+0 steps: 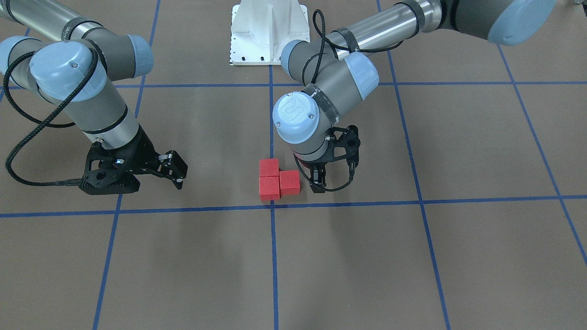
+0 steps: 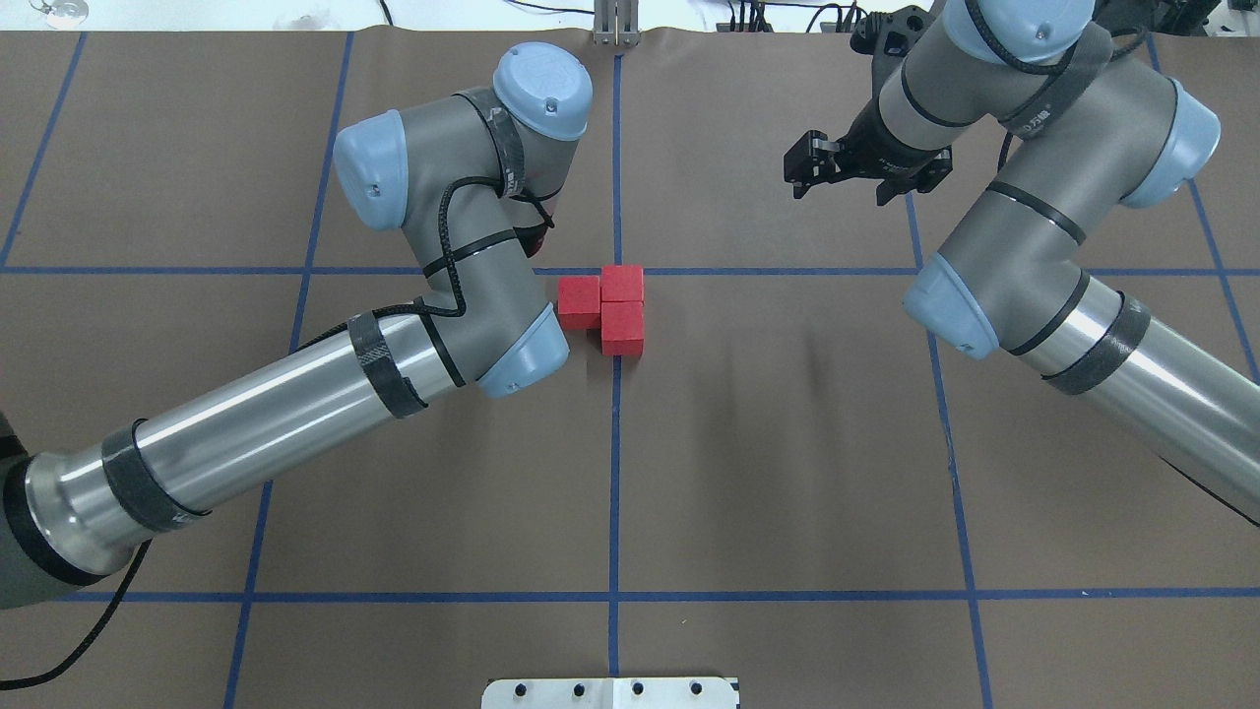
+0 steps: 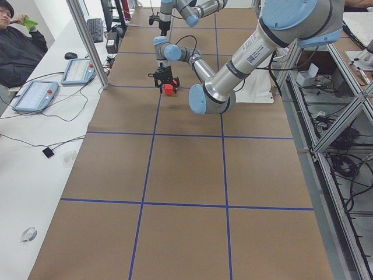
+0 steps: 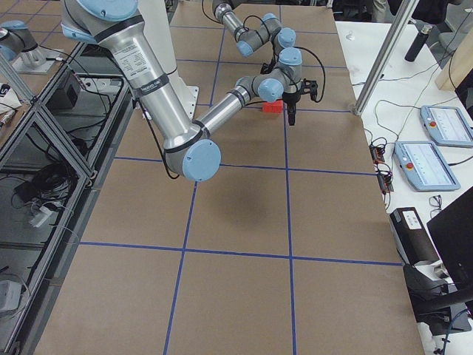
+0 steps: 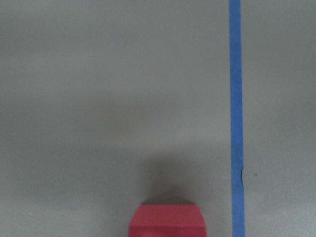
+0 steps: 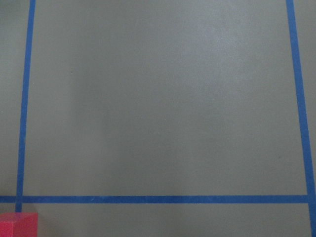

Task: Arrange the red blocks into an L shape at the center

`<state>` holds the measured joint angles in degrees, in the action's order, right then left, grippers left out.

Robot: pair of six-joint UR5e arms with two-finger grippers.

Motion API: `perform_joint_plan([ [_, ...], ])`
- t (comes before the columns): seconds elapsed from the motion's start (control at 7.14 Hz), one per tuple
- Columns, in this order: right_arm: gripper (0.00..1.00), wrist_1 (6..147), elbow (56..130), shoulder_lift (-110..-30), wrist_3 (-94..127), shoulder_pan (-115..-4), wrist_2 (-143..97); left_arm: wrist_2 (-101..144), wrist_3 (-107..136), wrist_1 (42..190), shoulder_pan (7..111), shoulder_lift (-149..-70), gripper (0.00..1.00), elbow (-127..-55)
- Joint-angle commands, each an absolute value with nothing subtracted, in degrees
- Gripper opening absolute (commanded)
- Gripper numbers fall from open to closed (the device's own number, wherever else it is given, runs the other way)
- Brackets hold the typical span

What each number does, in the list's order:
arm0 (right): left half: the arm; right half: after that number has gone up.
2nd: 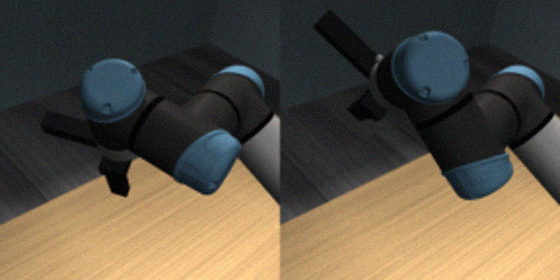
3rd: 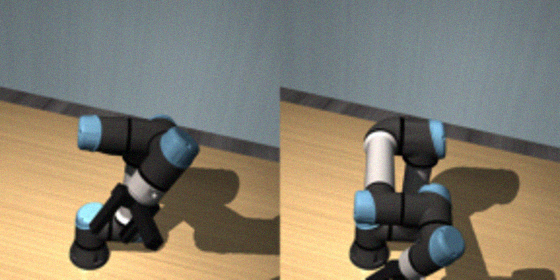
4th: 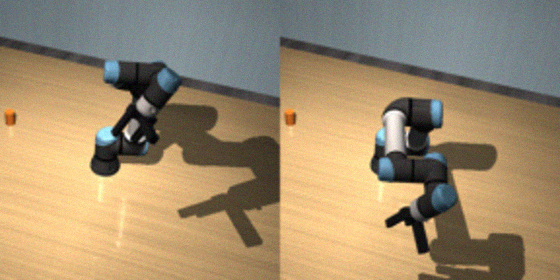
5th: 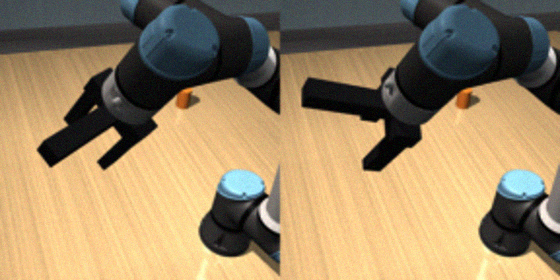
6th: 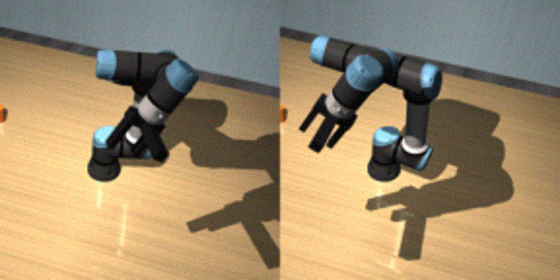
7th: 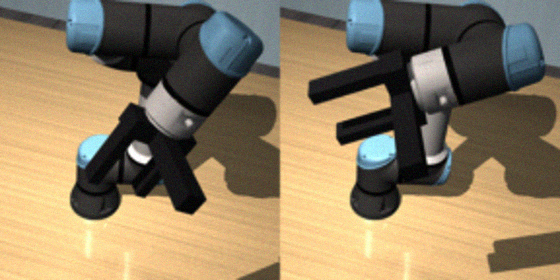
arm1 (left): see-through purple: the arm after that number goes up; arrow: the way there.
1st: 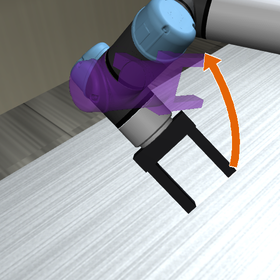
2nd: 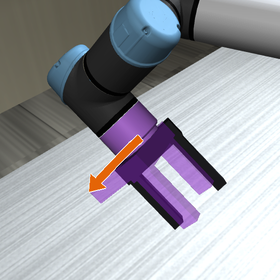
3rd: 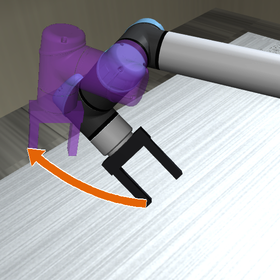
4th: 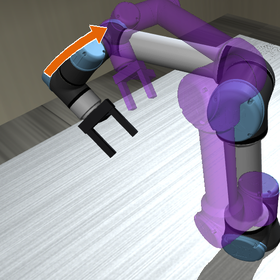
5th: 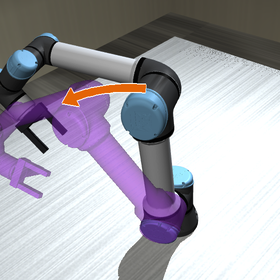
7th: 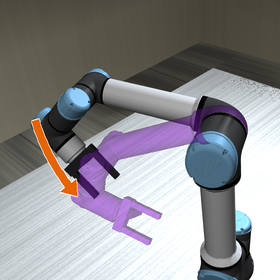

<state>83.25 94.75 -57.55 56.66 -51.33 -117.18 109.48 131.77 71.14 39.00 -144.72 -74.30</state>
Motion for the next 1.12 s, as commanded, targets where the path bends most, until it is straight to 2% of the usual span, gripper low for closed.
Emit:
perform_joint_plan([
  [0.0, 0.99, 84.1, 94.7, -60.2, 48.2, -55.8, -118.4, 105.4, 110.9, 71.1, 42.6, -133.9, 1.00, -85.6],
  [0.14, 0.99, 86.3, 94.6, -61.9, 42.1, -59.1, -120.5, 105.3, 96.8, 72.1, 45.6, -128.8, 1.00, -91.5],
  [0.28, 0.99, 89.0, 94.3, -63.9, 34.7, -63.1, -123.6, 105.5, 81.8, 74.2, 48.2, -125.1, 1.00, -94.3],
  [0.7, 0.99, 89.8, 88.5, -70.1, 14.6, -76.5, -133.5, 111.8, 53.3, 78.7, 58.2, -119.5, 1.00, -95.3],
  [0.98, 0.99, 93.0, 85.3, -72.9, 1.4, -84.2, -136.5, 117.4, 35.7, 85.1, 66.4, -111.7, 1.00, -95.5],
])
